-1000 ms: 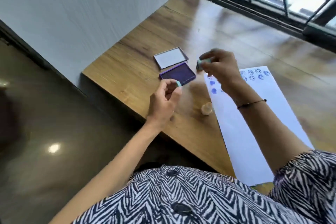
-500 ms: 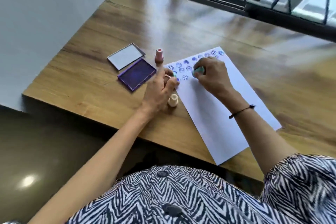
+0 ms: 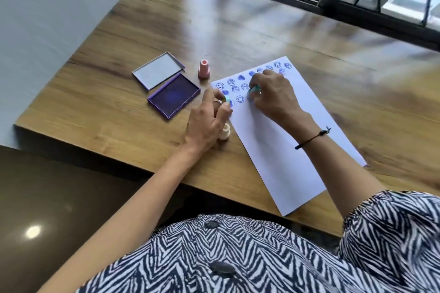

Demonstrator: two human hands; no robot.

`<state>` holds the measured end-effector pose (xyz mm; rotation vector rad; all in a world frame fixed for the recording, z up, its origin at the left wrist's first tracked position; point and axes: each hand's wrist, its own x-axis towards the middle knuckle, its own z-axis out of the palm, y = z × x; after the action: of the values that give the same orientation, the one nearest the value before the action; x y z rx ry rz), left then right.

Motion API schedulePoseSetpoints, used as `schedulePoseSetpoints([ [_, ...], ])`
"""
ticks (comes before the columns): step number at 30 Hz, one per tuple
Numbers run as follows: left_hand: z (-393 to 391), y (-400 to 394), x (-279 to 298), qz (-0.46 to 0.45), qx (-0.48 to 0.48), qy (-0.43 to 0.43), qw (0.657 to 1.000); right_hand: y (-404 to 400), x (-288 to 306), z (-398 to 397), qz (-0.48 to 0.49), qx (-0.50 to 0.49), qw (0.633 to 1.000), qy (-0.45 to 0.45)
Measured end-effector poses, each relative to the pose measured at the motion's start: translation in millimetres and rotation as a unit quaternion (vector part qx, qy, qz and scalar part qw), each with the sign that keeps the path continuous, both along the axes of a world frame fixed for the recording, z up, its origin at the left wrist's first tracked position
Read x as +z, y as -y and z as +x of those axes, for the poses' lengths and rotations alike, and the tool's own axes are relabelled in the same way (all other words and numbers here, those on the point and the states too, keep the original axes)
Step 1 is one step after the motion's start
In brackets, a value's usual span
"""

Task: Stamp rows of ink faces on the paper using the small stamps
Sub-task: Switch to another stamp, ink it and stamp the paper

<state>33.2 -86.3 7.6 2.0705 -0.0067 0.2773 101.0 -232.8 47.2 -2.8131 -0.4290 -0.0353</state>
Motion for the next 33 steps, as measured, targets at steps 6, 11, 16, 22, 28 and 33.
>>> schedulePoseSetpoints([
  [6, -1, 1, 0, -0.003, 0.001, 0.005, 1.0, -7, -3, 4, -0.079, 0.035, 0.996, 0.014],
  [11, 1, 1, -2, -0.002, 0.018, 0.004, 1.0, -6, -2, 9, -0.08, 0.06, 0.995, 0.004],
  [16, 1, 4, -1, 0.001, 0.027, 0.002, 1.0, -3, -2, 10, -0.072, 0.064, 0.995, -0.005],
  [22, 1, 4, 2, 0.008, 0.024, 0.0, 1.0, -8, -1, 12, -0.102, 0.069, 0.992, -0.017],
  [28, 0, 4, 2, 0.013, 0.017, -0.004, 1.0, -11, -5, 10, -0.117, 0.061, 0.991, -0.006],
  [33, -2, 4, 7, 0.015, 0.005, -0.012, 1.0, -11, -6, 10, -0.09, 0.043, 0.995, -0.026],
])
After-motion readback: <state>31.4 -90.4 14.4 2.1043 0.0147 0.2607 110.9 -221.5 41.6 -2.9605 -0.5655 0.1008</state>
